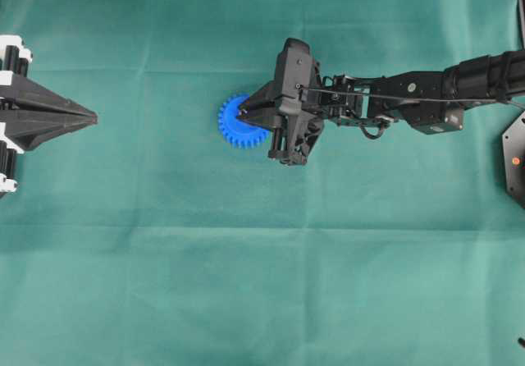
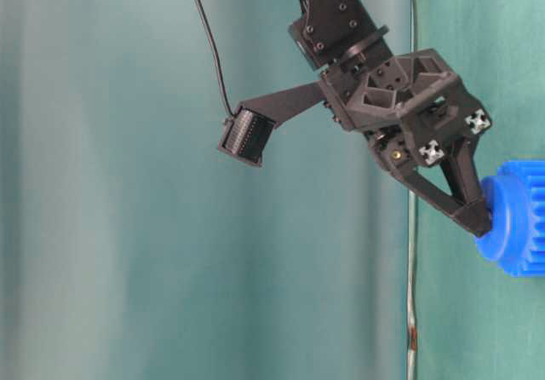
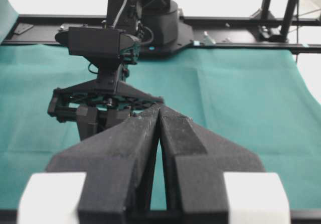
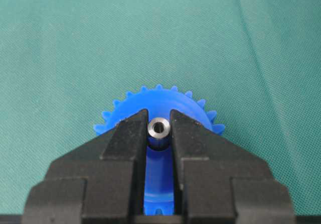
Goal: Insert the shaft placed at a random location into the center hole of the medium gear at another random location.
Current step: 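Lower the shaft into the center hole of the blue gear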
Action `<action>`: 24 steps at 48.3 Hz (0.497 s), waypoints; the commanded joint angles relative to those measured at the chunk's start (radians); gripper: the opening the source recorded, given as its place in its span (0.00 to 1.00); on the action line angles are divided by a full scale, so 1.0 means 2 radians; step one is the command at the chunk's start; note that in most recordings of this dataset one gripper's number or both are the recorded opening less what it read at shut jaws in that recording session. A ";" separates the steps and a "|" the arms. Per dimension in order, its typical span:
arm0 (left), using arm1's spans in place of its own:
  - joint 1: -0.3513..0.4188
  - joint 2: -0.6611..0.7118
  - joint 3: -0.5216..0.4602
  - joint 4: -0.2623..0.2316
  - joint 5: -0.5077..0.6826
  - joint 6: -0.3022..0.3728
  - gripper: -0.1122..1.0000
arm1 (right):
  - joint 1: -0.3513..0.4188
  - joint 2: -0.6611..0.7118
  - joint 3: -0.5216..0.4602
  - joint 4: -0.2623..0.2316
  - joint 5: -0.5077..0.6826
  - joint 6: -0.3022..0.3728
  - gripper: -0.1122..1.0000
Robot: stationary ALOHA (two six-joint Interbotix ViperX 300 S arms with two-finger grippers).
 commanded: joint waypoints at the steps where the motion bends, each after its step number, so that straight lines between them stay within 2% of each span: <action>1: -0.001 0.005 -0.012 0.002 -0.003 0.000 0.10 | -0.001 -0.008 -0.010 0.002 -0.005 -0.003 0.22; 24: -0.001 0.005 -0.012 0.002 -0.002 0.000 0.10 | -0.001 -0.008 -0.010 0.002 -0.004 -0.003 0.23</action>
